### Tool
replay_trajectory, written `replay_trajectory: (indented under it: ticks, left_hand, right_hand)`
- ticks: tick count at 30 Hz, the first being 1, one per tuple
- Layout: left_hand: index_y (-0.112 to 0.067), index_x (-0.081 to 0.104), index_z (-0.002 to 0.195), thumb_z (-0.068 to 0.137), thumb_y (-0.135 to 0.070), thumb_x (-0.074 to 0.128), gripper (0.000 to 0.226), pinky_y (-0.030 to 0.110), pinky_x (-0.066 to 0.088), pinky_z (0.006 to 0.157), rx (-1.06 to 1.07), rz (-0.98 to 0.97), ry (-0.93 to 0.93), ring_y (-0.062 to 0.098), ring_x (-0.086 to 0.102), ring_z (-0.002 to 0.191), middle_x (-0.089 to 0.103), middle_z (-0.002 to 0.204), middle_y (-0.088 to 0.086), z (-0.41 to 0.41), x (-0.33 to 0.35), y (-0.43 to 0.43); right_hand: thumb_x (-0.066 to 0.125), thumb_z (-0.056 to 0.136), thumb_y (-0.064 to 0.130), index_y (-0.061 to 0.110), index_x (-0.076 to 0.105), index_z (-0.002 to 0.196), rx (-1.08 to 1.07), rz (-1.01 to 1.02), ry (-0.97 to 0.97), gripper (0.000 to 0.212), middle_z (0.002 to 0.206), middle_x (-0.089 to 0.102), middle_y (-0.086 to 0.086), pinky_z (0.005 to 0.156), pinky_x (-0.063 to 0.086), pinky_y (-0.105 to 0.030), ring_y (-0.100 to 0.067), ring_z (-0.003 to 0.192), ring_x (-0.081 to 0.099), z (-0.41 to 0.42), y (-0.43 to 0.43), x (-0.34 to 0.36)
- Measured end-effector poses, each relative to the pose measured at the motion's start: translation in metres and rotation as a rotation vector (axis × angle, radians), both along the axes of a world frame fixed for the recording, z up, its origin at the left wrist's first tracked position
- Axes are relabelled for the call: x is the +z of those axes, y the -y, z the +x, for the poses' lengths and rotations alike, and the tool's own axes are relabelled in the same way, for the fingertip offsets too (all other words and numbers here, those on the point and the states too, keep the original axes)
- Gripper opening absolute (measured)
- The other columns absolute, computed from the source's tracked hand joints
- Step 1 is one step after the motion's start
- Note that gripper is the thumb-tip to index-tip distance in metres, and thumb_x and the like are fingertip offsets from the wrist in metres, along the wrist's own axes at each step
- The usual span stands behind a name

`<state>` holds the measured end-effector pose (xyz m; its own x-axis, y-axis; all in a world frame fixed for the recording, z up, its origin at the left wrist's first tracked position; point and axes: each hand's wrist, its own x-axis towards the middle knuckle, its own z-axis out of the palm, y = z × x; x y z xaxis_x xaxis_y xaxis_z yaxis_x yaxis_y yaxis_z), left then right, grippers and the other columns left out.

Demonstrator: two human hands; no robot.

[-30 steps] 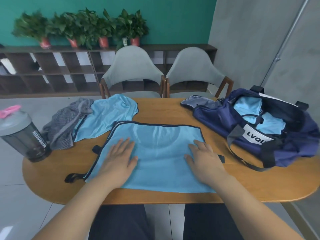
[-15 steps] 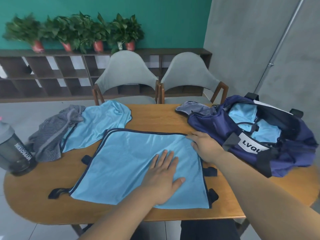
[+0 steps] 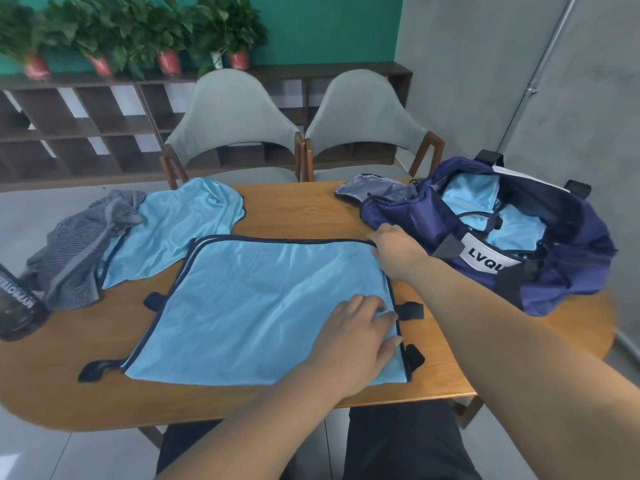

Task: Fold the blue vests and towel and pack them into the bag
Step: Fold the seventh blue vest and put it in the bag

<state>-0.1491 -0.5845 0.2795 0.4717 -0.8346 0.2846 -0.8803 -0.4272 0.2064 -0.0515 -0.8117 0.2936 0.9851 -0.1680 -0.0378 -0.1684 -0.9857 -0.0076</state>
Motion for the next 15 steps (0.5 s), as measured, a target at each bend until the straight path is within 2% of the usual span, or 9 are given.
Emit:
replay_trajectory:
  ticks: [1,3,5,8,12,15]
  left_hand:
    - [-0.02,0.063,0.14,0.107,-0.049,0.044,0.048,0.042,0.049,0.099,-0.007,-0.04,0.003,0.021,0.05,0.117,0.054,0.126,-0.001,-0.002,0.003,-0.001]
    - [-0.023,0.062,0.139,0.105,-0.055,0.044,0.05,0.039,0.048,0.093,-0.045,-0.011,-0.043,0.019,0.05,0.108,0.051,0.116,-0.003,-0.01,0.011,-0.004]
    - [-0.027,0.056,0.143,0.103,-0.063,0.042,0.056,0.04,0.047,0.095,-0.121,0.101,-0.049,0.02,0.05,0.11,0.052,0.117,-0.002,-0.017,0.014,-0.01]
    - [-0.029,0.047,0.146,0.1,-0.063,0.049,0.058,0.04,0.049,0.092,-0.201,0.193,0.079,0.022,0.05,0.109,0.054,0.118,0.0,-0.026,0.011,-0.016]
    - [-0.027,0.044,0.147,0.1,-0.047,0.061,0.053,0.039,0.055,0.081,-0.141,0.175,0.078,0.023,0.052,0.106,0.054,0.119,0.002,-0.035,0.012,-0.014]
    - [-0.024,0.035,0.15,0.097,-0.025,0.069,0.063,0.041,0.055,0.068,-0.102,0.219,0.029,0.027,0.052,0.102,0.044,0.116,0.007,-0.043,0.017,-0.012]
  right_hand:
    - [0.056,0.102,0.018,0.016,0.058,0.137,-0.004,-0.026,0.002,0.035,0.135,0.05,-0.012,0.094,0.048,-0.037,-0.032,0.122,0.05,0.0,-0.001,0.0]
    - [0.057,0.103,0.019,0.017,0.058,0.138,-0.014,-0.061,0.0,0.035,0.137,0.049,-0.013,0.098,0.048,-0.038,-0.033,0.124,0.05,0.001,-0.001,0.001]
    - [0.06,0.101,0.019,0.019,0.059,0.139,-0.045,-0.042,0.0,0.038,0.138,0.047,-0.013,0.099,0.05,-0.041,-0.034,0.124,0.05,0.0,-0.002,0.001]
    - [0.063,0.099,0.018,0.018,0.062,0.131,-0.057,-0.018,0.038,0.032,0.132,0.052,-0.011,0.096,0.052,-0.041,-0.032,0.117,0.056,-0.002,-0.004,0.003]
    - [0.06,0.099,0.015,0.015,0.064,0.118,-0.069,0.022,0.067,0.019,0.115,0.066,-0.009,0.085,0.056,-0.04,-0.032,0.101,0.064,-0.008,-0.004,0.014]
    - [0.062,0.096,0.018,0.02,0.064,0.11,-0.098,0.09,0.081,0.013,0.106,0.069,-0.008,0.083,0.058,-0.044,-0.033,0.095,0.065,-0.016,-0.001,0.022]
